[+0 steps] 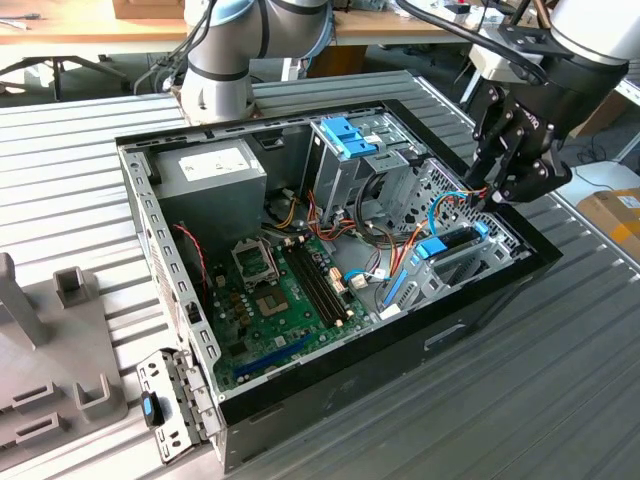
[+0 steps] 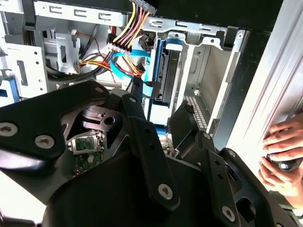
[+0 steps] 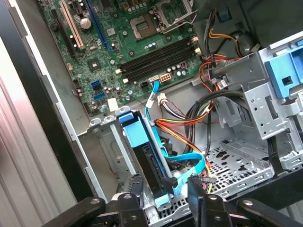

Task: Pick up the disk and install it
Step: 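Insert the disk into the insertion slot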

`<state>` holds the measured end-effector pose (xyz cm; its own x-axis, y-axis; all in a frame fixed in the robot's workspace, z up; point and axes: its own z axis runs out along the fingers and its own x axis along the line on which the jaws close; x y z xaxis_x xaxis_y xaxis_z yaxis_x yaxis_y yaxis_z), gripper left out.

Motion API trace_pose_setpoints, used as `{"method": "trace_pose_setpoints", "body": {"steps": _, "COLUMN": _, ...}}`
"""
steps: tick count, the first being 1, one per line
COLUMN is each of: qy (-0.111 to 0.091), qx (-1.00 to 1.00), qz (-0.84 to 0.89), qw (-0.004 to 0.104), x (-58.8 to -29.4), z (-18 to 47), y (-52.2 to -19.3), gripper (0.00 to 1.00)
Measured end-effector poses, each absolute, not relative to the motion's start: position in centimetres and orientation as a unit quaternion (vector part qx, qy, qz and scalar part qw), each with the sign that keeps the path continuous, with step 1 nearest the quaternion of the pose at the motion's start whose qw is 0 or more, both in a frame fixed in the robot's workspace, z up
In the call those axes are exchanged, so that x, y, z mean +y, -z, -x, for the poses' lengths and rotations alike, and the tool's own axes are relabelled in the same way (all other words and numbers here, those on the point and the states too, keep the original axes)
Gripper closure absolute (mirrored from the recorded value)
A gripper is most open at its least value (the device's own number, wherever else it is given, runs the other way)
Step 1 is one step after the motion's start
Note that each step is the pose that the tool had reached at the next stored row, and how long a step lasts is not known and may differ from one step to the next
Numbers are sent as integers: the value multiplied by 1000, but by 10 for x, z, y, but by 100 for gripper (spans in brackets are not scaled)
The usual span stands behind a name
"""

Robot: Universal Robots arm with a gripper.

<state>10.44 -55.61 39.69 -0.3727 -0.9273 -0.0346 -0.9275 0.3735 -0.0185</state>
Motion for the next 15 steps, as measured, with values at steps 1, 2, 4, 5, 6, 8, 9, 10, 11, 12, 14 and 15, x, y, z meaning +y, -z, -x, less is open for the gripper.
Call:
{"method": "trace_pose_setpoints", "body": {"steps": 1, "qy": -2, "qx": 827, "qz": 562, "qw": 20, "x": -556, "z": -105, "y": -397, "gripper": 50}}
{"method": "trace_pose_setpoints", "body": {"steps": 2, "qy": -2, "qx": 827, "qz": 562, "qw": 20, "x": -556, "z": -105, "y": -397, "gripper": 50}}
{"method": "trace_pose_setpoints", "body": {"steps": 4, "qy": -2, "qx": 827, "qz": 562, "qw": 20, "x": -556, "z": -105, "y": -397, "gripper": 50}}
{"method": "trace_pose_setpoints", "body": {"steps": 5, "qy": -2, "qx": 825, "qz": 564, "qw": 19, "x": -556, "z": -105, "y": -397, "gripper": 50}}
{"method": "trace_pose_setpoints", "body": {"steps": 6, "qy": -2, "qx": 820, "qz": 572, "qw": 19, "x": -556, "z": -105, "y": -397, "gripper": 50}}
{"method": "trace_pose_setpoints", "body": {"steps": 8, "qy": -3, "qx": 810, "qz": 586, "qw": 19, "x": -556, "z": -105, "y": -397, "gripper": 50}}
{"method": "trace_pose_setpoints", "body": {"steps": 9, "qy": -3, "qx": 803, "qz": 595, "qw": 19, "x": -556, "z": -105, "y": -397, "gripper": 50}}
{"method": "trace_pose_setpoints", "body": {"steps": 10, "qy": -3, "qx": 799, "qz": 601, "qw": 19, "x": -556, "z": -106, "y": -397, "gripper": 50}}
{"method": "trace_pose_setpoints", "body": {"steps": 11, "qy": -3, "qx": 794, "qz": 608, "qw": 19, "x": -556, "z": -106, "y": -397, "gripper": 50}}
{"method": "trace_pose_setpoints", "body": {"steps": 12, "qy": -3, "qx": 791, "qz": 612, "qw": 19, "x": -555, "z": -106, "y": -397, "gripper": 50}}
{"method": "trace_pose_setpoints", "body": {"steps": 14, "qy": -3, "qx": 786, "qz": 617, "qw": 19, "x": -555, "z": -112, "y": -397, "gripper": 50}}
{"method": "trace_pose_setpoints", "body": {"steps": 15, "qy": -4, "qx": 785, "qz": 619, "qw": 19, "x": -554, "z": -113, "y": -397, "gripper": 50}}
